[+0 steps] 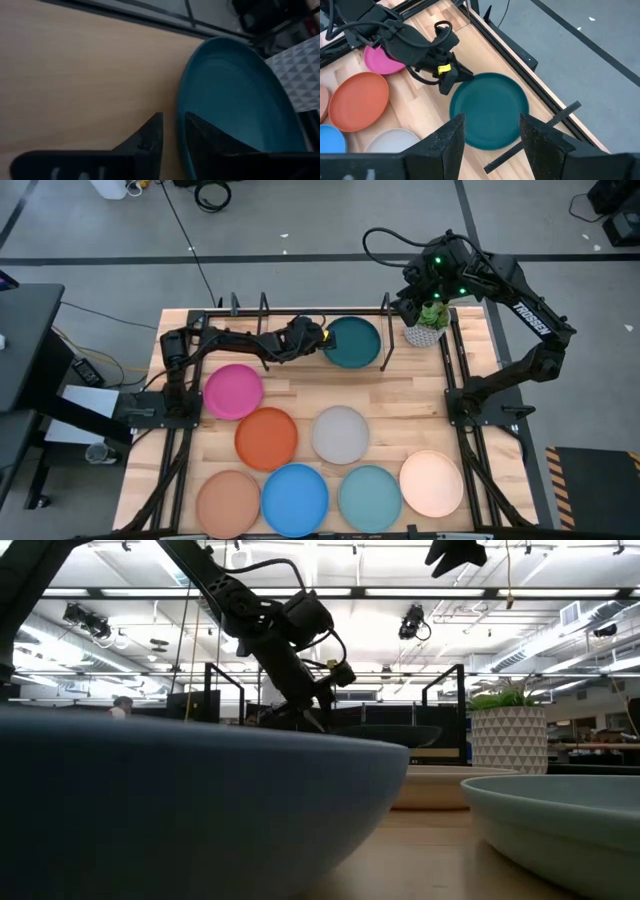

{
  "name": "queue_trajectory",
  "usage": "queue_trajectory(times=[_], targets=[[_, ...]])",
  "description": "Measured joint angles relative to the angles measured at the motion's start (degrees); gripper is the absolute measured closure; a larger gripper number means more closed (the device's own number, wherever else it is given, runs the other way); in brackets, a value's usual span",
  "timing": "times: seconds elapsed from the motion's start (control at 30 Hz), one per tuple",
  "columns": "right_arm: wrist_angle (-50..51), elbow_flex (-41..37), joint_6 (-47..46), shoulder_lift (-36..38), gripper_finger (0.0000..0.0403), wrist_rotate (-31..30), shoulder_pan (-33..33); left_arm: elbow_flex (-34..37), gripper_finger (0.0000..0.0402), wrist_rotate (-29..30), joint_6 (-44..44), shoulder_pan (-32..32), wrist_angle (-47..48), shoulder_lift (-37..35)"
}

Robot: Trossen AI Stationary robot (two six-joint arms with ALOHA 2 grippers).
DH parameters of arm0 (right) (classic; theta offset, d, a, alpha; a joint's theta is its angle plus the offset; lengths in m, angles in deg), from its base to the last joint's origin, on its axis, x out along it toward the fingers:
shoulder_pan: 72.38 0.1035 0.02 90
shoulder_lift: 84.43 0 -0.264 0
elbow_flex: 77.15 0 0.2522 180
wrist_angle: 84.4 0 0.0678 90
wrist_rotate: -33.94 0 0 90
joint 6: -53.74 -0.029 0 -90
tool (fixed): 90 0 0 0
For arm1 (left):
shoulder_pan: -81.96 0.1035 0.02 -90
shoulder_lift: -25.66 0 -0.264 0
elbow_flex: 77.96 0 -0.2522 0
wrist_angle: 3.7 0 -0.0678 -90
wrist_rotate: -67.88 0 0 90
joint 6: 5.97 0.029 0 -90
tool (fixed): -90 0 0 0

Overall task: Place and stack plates onto a shelf
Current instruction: Put the green plate on the shelf, then put the gray plate on the shelf

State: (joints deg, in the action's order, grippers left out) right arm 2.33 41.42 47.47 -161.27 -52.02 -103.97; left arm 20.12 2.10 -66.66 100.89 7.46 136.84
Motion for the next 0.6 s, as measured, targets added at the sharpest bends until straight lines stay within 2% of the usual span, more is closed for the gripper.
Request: queue_trajectory(times=[0.23, 0.37, 0.43, 0.6], targets=[[0.48, 0.00, 0.72, 0.00, 0.0211, 0.14, 0.00, 0.00, 0.0256, 1.14, 8.96, 1.93, 5.27, -4.62], [0.35, -1.35, 0.87, 0.09, 0.0211, 6.31, 1.22, 0.02, 0.0249, 0.54, 16.84, 2.83, 6.40, -8.19], [0.37, -3.62, 0.76, 0.07, 0.0211, 8.81, 3.48, 0.02, 0.0249, -0.98, 22.52, 2.83, 4.74, -10.59], [-2.27, -12.28, -2.68, -0.02, 0.0212, 8.25, 12.03, 0.02, 0.0249, -4.89, 35.52, 0.18, 4.17, -18.75]])
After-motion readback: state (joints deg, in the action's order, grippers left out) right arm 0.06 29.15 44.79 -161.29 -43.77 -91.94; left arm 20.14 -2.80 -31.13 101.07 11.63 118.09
